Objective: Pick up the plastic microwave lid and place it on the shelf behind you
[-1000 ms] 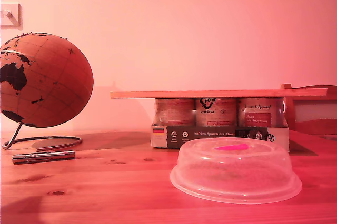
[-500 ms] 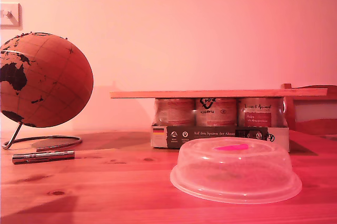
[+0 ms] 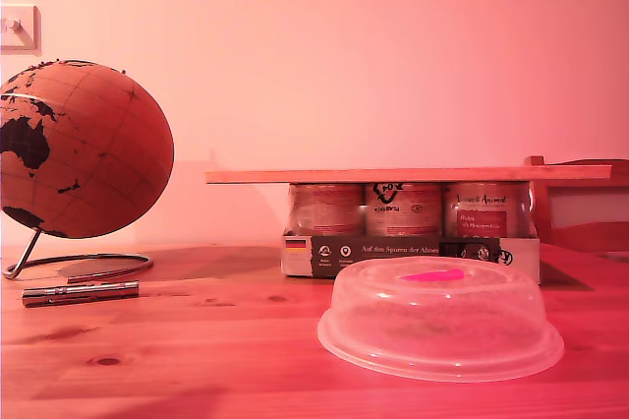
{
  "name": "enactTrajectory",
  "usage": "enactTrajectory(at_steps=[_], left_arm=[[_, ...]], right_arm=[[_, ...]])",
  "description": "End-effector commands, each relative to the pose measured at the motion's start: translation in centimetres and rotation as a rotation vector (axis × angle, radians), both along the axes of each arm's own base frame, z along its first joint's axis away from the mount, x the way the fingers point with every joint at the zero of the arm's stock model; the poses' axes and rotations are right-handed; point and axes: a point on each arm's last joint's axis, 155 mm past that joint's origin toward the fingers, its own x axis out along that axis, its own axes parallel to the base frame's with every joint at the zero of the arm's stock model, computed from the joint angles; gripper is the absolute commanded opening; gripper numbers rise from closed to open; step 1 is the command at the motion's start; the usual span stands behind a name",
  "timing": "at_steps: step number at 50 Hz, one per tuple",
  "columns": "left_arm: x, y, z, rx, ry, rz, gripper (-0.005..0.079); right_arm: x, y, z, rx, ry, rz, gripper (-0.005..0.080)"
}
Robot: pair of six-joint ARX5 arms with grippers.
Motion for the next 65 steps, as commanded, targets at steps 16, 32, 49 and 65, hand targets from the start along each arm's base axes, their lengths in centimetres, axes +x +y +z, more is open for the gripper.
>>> enactTrajectory(at_steps=[16, 32, 49, 65], left_arm=[[-4.4, -6.6, -1.5, 0.017, 0.103, -0.330, -0.0023], [-4.6, -8.9, -2.8, 0.131, 0.189, -0.377, -0.0022], [-2.3, -12.1, -2.0, 0.265, 0.051, -0.414, -0.0022], [-0.6, -14.2, -2.1, 0.339, -0.064, -0.443, -0.0022]], right_arm=[[-0.9, 1.7, 1.3, 0.008, -0.020, 0.091, -0.0013], [-2.0, 3.4, -1.3, 0.113, 0.187, 0.165, -0.0013], [-3.4, 5.2, -2.4, 0.143, 0.385, 0.234, -0.0013], [-3.7, 6.2, -2.1, 0.103, 0.691, 0.254, -0.0004]])
